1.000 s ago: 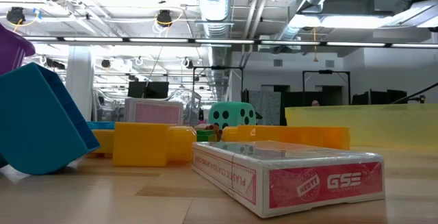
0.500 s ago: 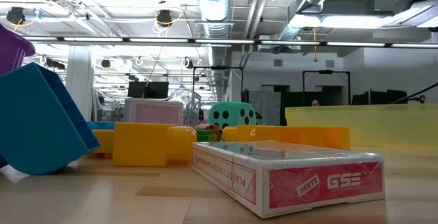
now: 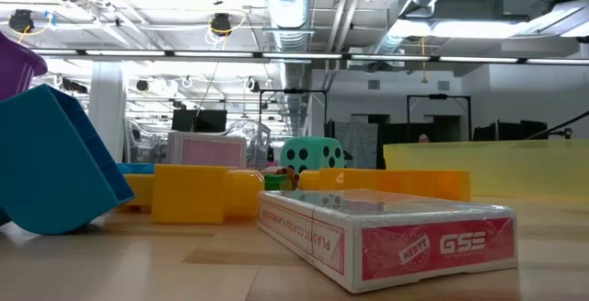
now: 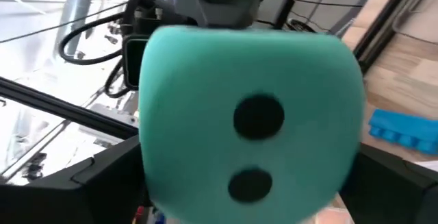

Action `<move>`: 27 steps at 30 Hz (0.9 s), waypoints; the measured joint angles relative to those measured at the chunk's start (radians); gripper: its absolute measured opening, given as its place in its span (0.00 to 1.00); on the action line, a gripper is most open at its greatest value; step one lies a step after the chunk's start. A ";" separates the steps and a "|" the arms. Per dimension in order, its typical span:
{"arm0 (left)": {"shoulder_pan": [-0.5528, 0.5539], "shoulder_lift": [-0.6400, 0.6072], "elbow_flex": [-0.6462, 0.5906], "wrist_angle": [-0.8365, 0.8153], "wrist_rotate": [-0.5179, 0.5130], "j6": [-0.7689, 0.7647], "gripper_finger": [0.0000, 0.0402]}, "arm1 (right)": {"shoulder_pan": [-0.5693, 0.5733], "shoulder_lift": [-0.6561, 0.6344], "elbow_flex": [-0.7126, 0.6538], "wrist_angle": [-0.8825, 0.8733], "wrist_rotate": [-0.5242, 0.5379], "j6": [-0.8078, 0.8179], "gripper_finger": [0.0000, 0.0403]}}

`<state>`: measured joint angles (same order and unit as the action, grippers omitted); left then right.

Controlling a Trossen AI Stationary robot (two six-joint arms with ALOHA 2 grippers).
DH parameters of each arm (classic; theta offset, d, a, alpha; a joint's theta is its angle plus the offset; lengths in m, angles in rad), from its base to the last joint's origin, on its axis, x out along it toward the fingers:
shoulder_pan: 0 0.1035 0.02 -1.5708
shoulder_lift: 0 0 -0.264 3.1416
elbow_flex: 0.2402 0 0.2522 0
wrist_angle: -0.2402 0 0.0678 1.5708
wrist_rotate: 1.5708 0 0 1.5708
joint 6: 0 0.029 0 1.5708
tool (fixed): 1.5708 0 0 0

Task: Pick & Place Toys
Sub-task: Put the blue dice into the transparent bin

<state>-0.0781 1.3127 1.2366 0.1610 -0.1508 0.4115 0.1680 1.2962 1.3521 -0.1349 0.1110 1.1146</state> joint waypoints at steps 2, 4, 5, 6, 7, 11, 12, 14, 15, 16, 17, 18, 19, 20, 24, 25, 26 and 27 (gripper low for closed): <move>0.000 -0.014 0.000 -0.033 -0.019 0.001 0.91 | 0.000 -0.001 0.001 -0.019 0.003 0.001 0.99; 0.000 -0.023 0.000 -0.060 -0.039 0.004 0.90 | 0.000 0.001 0.001 -0.027 0.011 0.003 0.99; 0.000 -0.028 0.000 -0.072 -0.052 0.005 0.90 | 0.000 0.000 0.001 -0.033 0.012 0.003 0.99; 0.000 -0.036 0.000 -0.094 -0.065 0.008 0.90 | 0.000 0.000 0.000 -0.038 0.012 0.002 0.99; 0.000 -0.045 0.001 -0.121 -0.087 0.013 0.90 | 0.000 0.000 0.000 -0.043 0.011 0.001 0.99; 0.018 -0.064 -0.003 -0.244 -0.230 0.032 0.91 | 0.016 -0.017 0.002 -0.033 -0.025 -0.003 0.99; 0.028 -0.067 -0.003 -0.266 -0.250 0.031 0.91 | 0.023 -0.019 0.003 -0.031 -0.025 -0.009 0.99; 0.042 -0.096 -0.002 -0.345 -0.284 0.013 0.90 | 0.030 -0.023 0.000 -0.053 -0.016 -0.012 0.99; 0.050 -0.104 0.000 -0.362 -0.294 -0.008 0.90 | 0.029 -0.023 0.000 -0.056 -0.011 -0.013 0.99; 0.061 -0.115 0.003 -0.378 -0.300 -0.032 0.90 | 0.027 -0.024 0.000 -0.064 -0.006 -0.014 0.99; 0.073 -0.125 0.002 -0.419 -0.308 -0.061 0.90 | 0.027 -0.026 0.000 -0.076 -0.005 -0.014 0.99; 0.086 -0.130 0.001 -0.445 -0.320 -0.093 0.91 | 0.028 -0.028 0.000 -0.087 -0.005 -0.013 0.99; 0.099 -0.134 0.001 -0.450 -0.331 -0.129 0.91 | 0.030 -0.034 0.000 -0.110 -0.005 -0.011 0.99; 0.111 -0.141 0.001 -0.475 -0.343 -0.166 0.91 | 0.031 -0.038 -0.002 -0.134 -0.005 -0.008 0.99; 0.159 -0.171 0.003 -0.572 -0.362 -0.299 0.90 | 0.034 -0.044 -0.003 -0.228 0.011 0.011 0.99; 0.169 -0.176 0.003 -0.602 -0.360 -0.327 0.90 | 0.039 -0.044 -0.003 -0.246 0.023 0.017 0.99; 0.177 -0.179 0.002 -0.633 -0.358 -0.352 0.90 | 0.042 -0.045 -0.003 -0.263 0.030 0.024 0.99; 0.183 -0.179 0.002 -0.647 -0.358 -0.377 0.90 | 0.043 -0.046 -0.003 -0.290 0.042 0.031 0.99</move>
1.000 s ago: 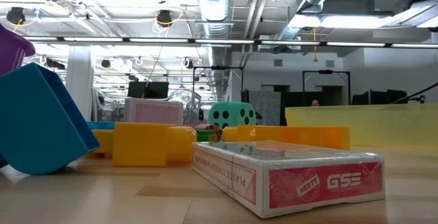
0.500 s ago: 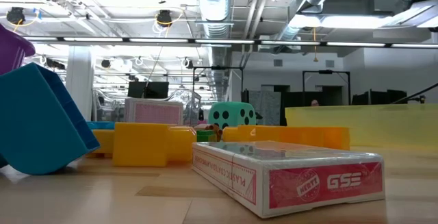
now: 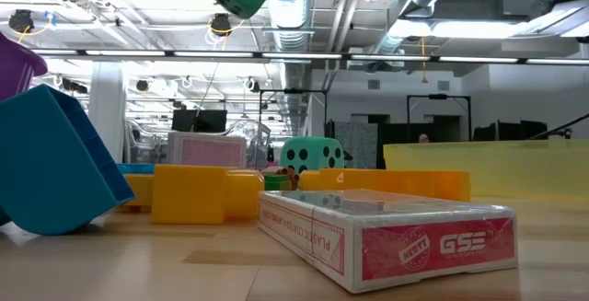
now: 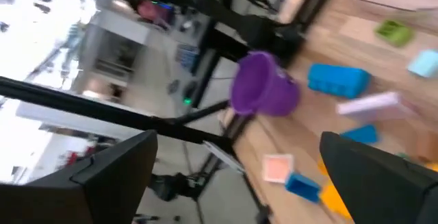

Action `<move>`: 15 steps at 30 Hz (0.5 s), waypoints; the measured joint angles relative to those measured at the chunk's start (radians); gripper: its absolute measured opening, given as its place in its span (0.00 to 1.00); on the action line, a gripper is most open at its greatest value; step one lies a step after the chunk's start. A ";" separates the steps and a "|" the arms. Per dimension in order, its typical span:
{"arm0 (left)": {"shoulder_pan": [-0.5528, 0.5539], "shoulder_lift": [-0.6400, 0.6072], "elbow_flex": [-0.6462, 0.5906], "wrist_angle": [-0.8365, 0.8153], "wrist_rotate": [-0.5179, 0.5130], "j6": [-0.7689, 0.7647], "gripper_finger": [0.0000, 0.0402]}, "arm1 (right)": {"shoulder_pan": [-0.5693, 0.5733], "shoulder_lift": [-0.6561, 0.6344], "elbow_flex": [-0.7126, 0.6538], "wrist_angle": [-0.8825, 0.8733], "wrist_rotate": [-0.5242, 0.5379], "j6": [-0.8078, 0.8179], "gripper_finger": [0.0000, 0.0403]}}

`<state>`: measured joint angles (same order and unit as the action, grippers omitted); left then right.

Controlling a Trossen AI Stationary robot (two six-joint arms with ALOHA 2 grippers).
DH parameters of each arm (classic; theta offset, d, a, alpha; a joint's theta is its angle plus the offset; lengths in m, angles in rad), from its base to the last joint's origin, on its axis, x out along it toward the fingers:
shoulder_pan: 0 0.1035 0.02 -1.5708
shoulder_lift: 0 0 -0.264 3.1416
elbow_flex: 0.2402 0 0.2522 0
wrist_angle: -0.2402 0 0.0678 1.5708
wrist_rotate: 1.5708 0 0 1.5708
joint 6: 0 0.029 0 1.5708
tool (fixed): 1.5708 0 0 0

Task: Pick & Place Toys
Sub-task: Put the blue dice into the transparent bin

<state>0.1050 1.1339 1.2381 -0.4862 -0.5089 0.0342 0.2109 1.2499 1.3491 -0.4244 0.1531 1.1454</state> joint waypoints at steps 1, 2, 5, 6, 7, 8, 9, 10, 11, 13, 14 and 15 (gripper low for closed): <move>0.004 0.000 0.001 -0.012 0.001 -0.027 0.91 | 0.004 0.000 0.000 -0.026 0.003 0.007 0.99; 0.010 0.000 0.001 -0.040 0.001 -0.056 0.91 | 0.008 0.000 0.000 -0.053 0.003 0.015 0.99; 0.021 0.000 0.001 -0.101 0.012 -0.140 0.90 | 0.020 0.001 0.000 -0.133 0.007 0.041 0.99; 0.023 0.000 0.001 -0.119 0.019 -0.171 0.90 | 0.024 0.001 0.000 -0.156 0.012 0.052 0.99; 0.027 0.000 0.001 -0.132 0.025 -0.201 0.90 | 0.027 0.001 0.000 -0.182 0.021 0.061 0.99; 0.029 0.000 0.001 -0.142 0.032 -0.234 0.90 | 0.031 0.001 0.000 -0.206 0.031 0.072 0.99; 0.032 0.000 0.001 -0.151 0.039 -0.263 0.90 | 0.035 0.001 0.000 -0.227 0.038 0.084 0.99; 0.034 0.000 0.001 -0.156 0.044 -0.294 0.91 | 0.041 0.001 0.000 -0.248 0.046 0.095 0.99; 0.035 0.000 0.001 -0.158 0.050 -0.321 0.91 | 0.047 0.001 0.000 -0.267 0.056 0.106 0.99; 0.044 0.000 0.001 -0.159 0.068 -0.370 0.91 | 0.060 0.001 0.000 -0.302 0.064 0.121 0.99; 0.049 0.003 0.001 -0.158 0.074 -0.393 0.91 | 0.066 -0.001 0.000 -0.316 0.071 0.130 0.99; 0.054 0.010 0.002 -0.157 0.077 -0.415 0.90 | 0.070 -0.003 0.000 -0.331 0.081 0.138 0.99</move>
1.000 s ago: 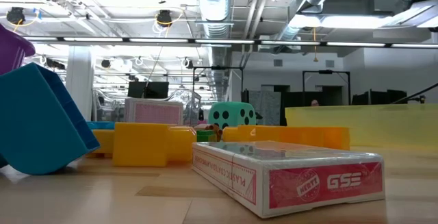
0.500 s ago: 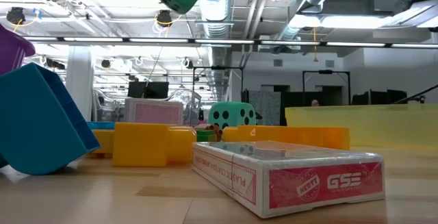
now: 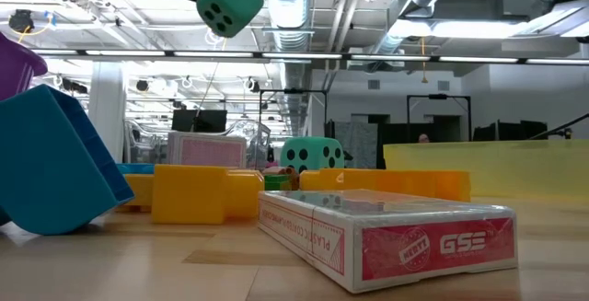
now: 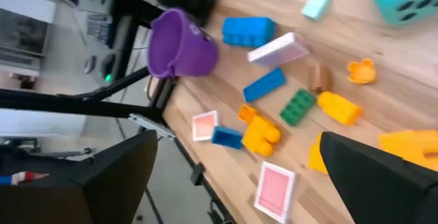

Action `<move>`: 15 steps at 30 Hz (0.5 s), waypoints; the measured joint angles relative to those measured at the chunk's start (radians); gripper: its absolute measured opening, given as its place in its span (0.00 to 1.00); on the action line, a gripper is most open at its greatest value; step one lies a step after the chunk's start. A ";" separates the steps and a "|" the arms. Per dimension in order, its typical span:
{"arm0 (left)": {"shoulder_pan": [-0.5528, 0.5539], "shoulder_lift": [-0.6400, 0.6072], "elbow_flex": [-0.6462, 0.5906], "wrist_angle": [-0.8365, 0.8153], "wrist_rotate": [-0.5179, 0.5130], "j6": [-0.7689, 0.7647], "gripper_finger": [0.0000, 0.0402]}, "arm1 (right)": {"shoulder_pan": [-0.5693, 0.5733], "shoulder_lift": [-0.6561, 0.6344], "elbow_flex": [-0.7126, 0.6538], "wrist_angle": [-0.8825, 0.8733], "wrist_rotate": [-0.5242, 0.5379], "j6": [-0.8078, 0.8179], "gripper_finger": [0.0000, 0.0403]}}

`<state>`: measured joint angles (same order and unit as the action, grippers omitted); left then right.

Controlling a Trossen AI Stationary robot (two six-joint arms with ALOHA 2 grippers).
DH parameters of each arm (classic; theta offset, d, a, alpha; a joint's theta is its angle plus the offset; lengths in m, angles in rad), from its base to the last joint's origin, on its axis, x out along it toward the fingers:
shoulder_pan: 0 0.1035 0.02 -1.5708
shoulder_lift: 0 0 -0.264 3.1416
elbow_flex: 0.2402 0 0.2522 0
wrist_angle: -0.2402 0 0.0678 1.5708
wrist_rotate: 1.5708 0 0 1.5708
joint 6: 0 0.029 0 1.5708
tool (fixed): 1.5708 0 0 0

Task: Pick & Place Toys
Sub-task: Put the blue dice into the transparent bin

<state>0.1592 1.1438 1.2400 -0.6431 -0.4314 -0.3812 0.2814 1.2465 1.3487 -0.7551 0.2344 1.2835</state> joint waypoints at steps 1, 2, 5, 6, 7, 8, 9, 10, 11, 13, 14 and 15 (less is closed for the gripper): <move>0.007 0.006 0.000 0.002 0.009 -0.020 0.90 | 0.004 -0.001 0.000 -0.010 0.007 0.006 0.99; 0.017 0.011 -0.001 -0.006 0.016 -0.039 0.90 | 0.008 -0.002 0.000 -0.020 0.015 0.012 0.99; 0.051 0.042 0.000 -0.001 0.038 -0.075 0.91 | 0.011 -0.004 0.000 -0.052 0.029 0.026 0.99; 0.070 0.057 0.000 -0.012 0.049 -0.090 0.90 | 0.014 -0.009 -0.001 -0.060 0.030 0.026 0.99; 0.089 0.070 0.000 -0.012 0.065 -0.101 0.90 | 0.016 -0.013 0.000 -0.061 0.033 0.026 0.99; 0.110 0.083 0.000 -0.012 0.094 -0.111 0.90 | 0.017 -0.016 0.000 -0.058 0.037 0.026 0.99; 0.135 0.100 0.000 -0.020 0.114 -0.124 0.90 | 0.017 -0.020 0.000 -0.063 0.043 0.026 0.99; 0.158 0.116 0.000 -0.025 0.133 -0.140 0.90 | 0.020 -0.024 0.000 -0.074 0.052 0.027 0.99; 0.184 0.132 0.000 -0.043 0.157 -0.155 0.90 | 0.020 -0.027 0.000 -0.078 0.056 0.027 0.99; 0.231 0.163 0.000 -0.083 0.180 -0.178 0.91 | 0.020 -0.040 0.000 -0.086 0.069 0.036 0.99; 0.254 0.179 0.000 -0.105 0.185 -0.187 0.91 | 0.020 -0.045 0.000 -0.093 0.078 0.038 0.99; 0.274 0.194 0.000 -0.126 0.185 -0.200 0.91 | 0.021 -0.050 0.000 -0.097 0.085 0.042 0.99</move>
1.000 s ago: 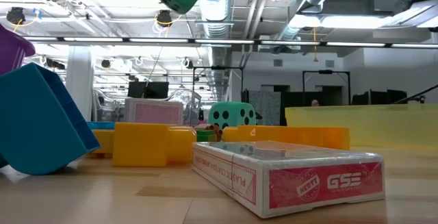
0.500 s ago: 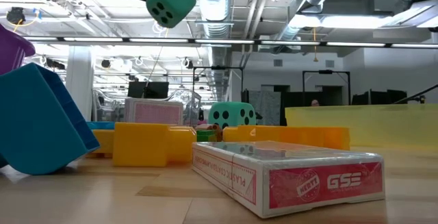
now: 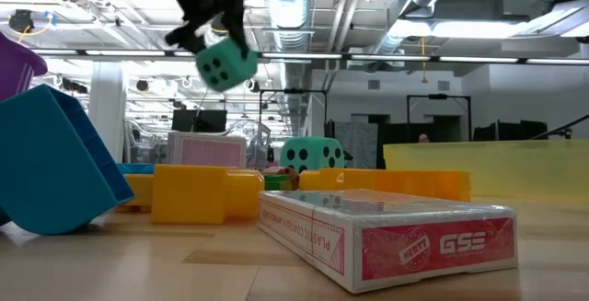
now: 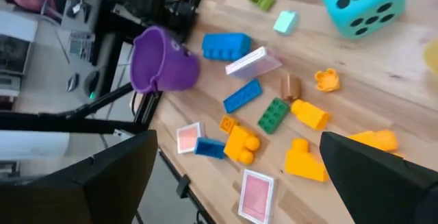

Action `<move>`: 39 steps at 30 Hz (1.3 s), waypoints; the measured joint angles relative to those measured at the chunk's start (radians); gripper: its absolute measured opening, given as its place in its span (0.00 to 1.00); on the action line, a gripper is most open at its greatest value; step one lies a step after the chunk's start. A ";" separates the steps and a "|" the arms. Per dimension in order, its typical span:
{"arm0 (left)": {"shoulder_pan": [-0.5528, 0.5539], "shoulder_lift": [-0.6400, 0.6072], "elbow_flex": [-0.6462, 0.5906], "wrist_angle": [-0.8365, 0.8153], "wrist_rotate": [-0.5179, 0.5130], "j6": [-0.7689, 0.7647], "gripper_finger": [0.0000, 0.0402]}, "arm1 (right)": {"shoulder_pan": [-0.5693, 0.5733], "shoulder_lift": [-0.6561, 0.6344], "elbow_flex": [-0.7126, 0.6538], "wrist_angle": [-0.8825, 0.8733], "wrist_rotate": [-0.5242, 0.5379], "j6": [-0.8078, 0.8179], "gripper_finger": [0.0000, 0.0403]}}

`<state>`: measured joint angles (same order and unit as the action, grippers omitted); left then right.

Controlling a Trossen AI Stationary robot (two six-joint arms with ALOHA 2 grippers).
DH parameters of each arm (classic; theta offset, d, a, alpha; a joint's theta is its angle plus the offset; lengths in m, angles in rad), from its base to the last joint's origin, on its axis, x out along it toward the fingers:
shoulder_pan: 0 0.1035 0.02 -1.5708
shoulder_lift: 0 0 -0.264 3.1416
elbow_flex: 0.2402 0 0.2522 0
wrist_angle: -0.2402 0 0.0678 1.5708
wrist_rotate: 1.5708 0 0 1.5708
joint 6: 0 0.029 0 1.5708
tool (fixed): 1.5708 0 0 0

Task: Pick & Place Toys
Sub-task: Put the blue dice into the transparent bin

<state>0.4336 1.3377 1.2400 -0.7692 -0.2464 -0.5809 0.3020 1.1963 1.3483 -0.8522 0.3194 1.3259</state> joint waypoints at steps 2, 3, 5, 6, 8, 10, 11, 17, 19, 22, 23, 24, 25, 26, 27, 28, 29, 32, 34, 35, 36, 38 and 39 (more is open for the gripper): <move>0.043 0.028 0.000 -0.060 0.001 -0.025 0.91 | 0.001 -0.008 0.000 -0.016 0.008 0.007 0.99; 0.063 0.043 0.000 -0.081 0.002 -0.037 0.91 | 0.001 -0.010 0.000 -0.020 0.019 0.007 0.99; 0.103 0.075 0.000 -0.123 0.011 -0.059 0.91 | 0.001 -0.018 0.000 -0.031 0.026 0.010 0.99; 0.118 0.091 0.000 -0.147 0.011 -0.061 0.91 | 0.000 -0.020 0.000 -0.035 0.026 0.010 0.99; 0.142 0.121 0.000 -0.165 0.011 -0.058 0.91 | -0.001 -0.022 0.000 -0.040 0.027 0.010 0.99; 0.157 0.153 0.000 -0.171 0.009 -0.056 0.91 | -0.001 -0.021 0.000 -0.042 0.027 0.005 0.99; 0.163 0.168 0.000 -0.169 0.010 -0.055 0.91 | -0.002 -0.021 0.000 -0.042 0.027 0.005 0.99; 0.169 0.239 -0.018 -0.167 0.010 -0.083 0.91 | -0.002 -0.021 0.000 -0.051 0.035 0.008 0.99; 0.169 0.247 -0.039 -0.166 0.010 -0.108 0.91 | -0.001 -0.021 0.000 -0.051 0.048 0.010 0.99; 0.174 0.243 -0.075 -0.161 0.010 -0.160 0.91 | -0.001 -0.021 0.000 -0.051 0.049 0.010 0.99; 0.178 0.236 -0.087 -0.155 0.010 -0.168 0.91 | -0.001 -0.021 0.000 -0.051 0.049 0.010 0.99; 0.181 0.229 -0.096 -0.152 0.010 -0.179 0.91 | -0.001 -0.021 0.000 -0.052 0.049 0.010 0.99; 0.188 0.222 -0.106 -0.149 0.009 -0.185 0.91 | -0.001 -0.021 0.000 -0.052 0.049 0.010 0.99; 0.196 0.218 -0.116 -0.147 0.010 -0.187 0.91 | -0.001 -0.021 0.000 -0.052 0.049 0.009 0.99; 0.205 0.217 -0.125 -0.150 0.009 -0.188 0.91 | -0.002 -0.021 0.000 -0.052 0.049 0.009 0.99; 0.213 0.217 -0.132 -0.149 0.009 -0.188 0.91 | -0.004 -0.021 0.000 -0.053 0.049 0.006 0.99; 0.222 0.217 -0.138 -0.147 0.009 -0.188 0.91 | -0.006 -0.021 0.000 -0.053 0.049 0.004 0.99; 0.240 0.217 -0.162 -0.112 0.009 -0.188 0.91 | -0.010 -0.021 0.000 -0.053 0.049 0.002 0.99; 0.245 0.217 -0.172 -0.092 0.008 -0.188 0.91 | -0.010 -0.020 0.000 -0.053 0.049 0.002 0.99; 0.248 0.217 -0.176 -0.084 0.008 -0.188 0.91 | -0.010 -0.020 0.000 -0.053 0.049 0.003 0.99; 0.249 0.217 -0.178 -0.082 0.009 -0.188 0.91 | -0.010 -0.020 0.000 -0.053 0.049 0.003 0.99; 0.249 0.217 -0.178 -0.078 0.008 -0.188 0.91 | -0.010 -0.020 0.000 -0.053 0.049 0.003 0.99; 0.249 0.217 -0.178 -0.069 0.009 -0.188 0.91 | -0.010 -0.020 0.000 -0.053 0.049 0.003 0.99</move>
<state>0.6823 1.5547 1.0618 -0.8385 -0.2379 -0.7689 0.2922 1.1759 1.3483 -0.9047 0.3679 1.3285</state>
